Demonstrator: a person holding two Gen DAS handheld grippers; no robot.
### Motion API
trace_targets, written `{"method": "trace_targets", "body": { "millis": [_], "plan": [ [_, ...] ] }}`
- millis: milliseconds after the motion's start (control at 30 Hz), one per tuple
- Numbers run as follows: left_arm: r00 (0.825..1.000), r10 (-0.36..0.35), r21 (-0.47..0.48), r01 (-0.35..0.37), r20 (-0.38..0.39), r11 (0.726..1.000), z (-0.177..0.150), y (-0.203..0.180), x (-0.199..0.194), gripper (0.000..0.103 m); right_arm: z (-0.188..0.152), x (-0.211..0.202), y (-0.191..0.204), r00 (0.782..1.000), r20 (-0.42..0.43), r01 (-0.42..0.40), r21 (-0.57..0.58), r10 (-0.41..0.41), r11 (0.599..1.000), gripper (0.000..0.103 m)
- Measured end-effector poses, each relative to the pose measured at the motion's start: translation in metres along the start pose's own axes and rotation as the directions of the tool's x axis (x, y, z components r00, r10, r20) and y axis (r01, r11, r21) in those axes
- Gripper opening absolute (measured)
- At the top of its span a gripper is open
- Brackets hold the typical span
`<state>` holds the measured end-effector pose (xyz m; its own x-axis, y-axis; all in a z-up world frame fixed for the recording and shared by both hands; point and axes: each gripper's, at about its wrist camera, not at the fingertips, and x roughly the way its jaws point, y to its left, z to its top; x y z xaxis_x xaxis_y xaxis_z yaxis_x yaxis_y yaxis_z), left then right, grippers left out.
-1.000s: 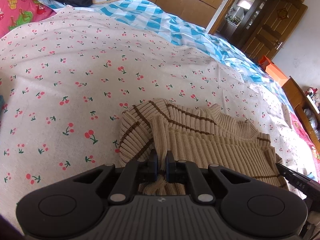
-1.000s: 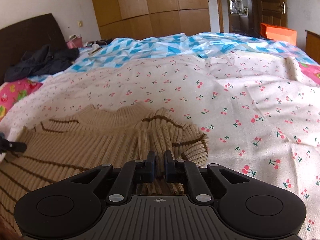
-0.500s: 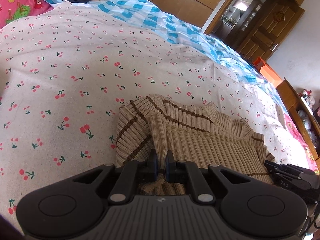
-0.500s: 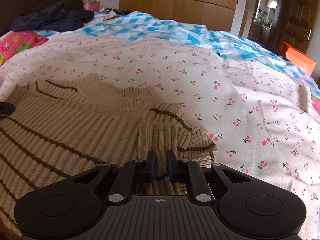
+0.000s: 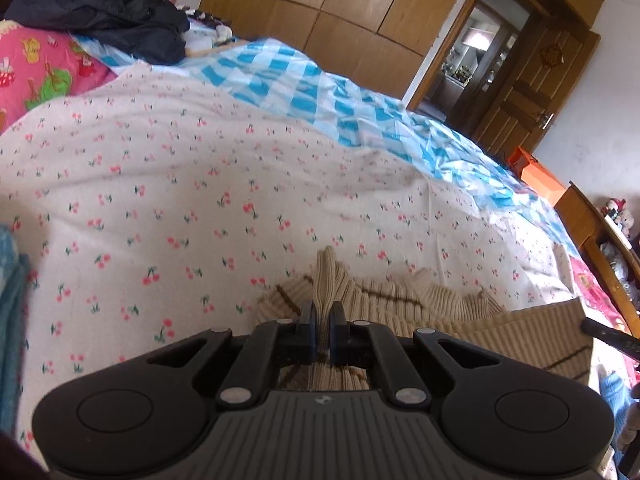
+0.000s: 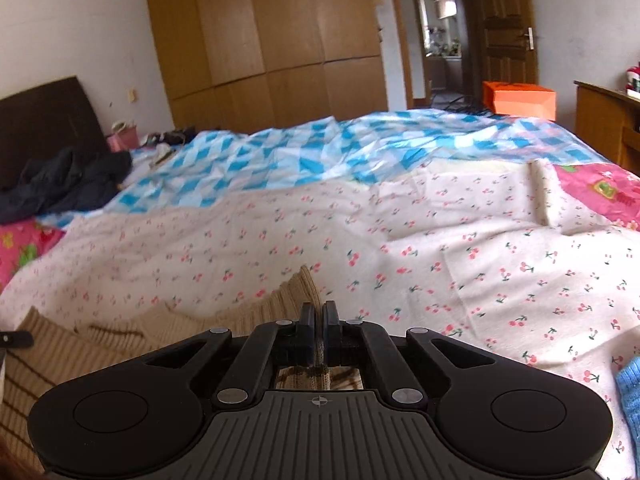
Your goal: Fold small clothes
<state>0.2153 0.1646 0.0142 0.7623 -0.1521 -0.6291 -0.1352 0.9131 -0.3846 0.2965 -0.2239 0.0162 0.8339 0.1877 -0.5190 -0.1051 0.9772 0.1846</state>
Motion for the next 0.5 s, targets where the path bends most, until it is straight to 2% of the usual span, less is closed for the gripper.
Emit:
{"method": "trace_targets", "body": {
  "millis": [67, 133, 267, 367, 500],
  "plan": [
    [1.0, 0.006, 0.013, -0.006, -0.001, 1.0, 0.005, -0.003, 0.014, 0.012, -0.004, 0.012, -0.008, 1.0, -0.026, 0.01, 0.047, -0.009, 0.999, 0.003],
    [0.998, 0.062, 0.059, -0.062, -0.002, 0.996, 0.003, -0.005, 0.032, 0.012, -0.015, 0.029, -0.013, 0.997, -0.067, 0.048, 0.05, -0.044, 0.998, 0.003],
    [0.991, 0.118, 0.055, -0.114, -0.069, 0.992, -0.014, 0.01, 0.062, 0.012, -0.048, 0.058, -0.024, 0.981, -0.174, 0.097, 0.07, -0.084, 0.993, 0.003],
    [0.992, 0.108, 0.049, -0.106, -0.057, 0.993, -0.018, 0.013, 0.06, 0.012, -0.049, 0.053, -0.023, 0.985, -0.153, 0.093, 0.063, -0.083, 0.994, 0.003],
    [0.993, 0.113, 0.056, -0.111, -0.032, 0.992, -0.008, 0.009, 0.054, 0.012, -0.034, 0.045, -0.02, 0.993, -0.104, 0.062, 0.086, -0.053, 0.994, 0.003]
  ]
}}
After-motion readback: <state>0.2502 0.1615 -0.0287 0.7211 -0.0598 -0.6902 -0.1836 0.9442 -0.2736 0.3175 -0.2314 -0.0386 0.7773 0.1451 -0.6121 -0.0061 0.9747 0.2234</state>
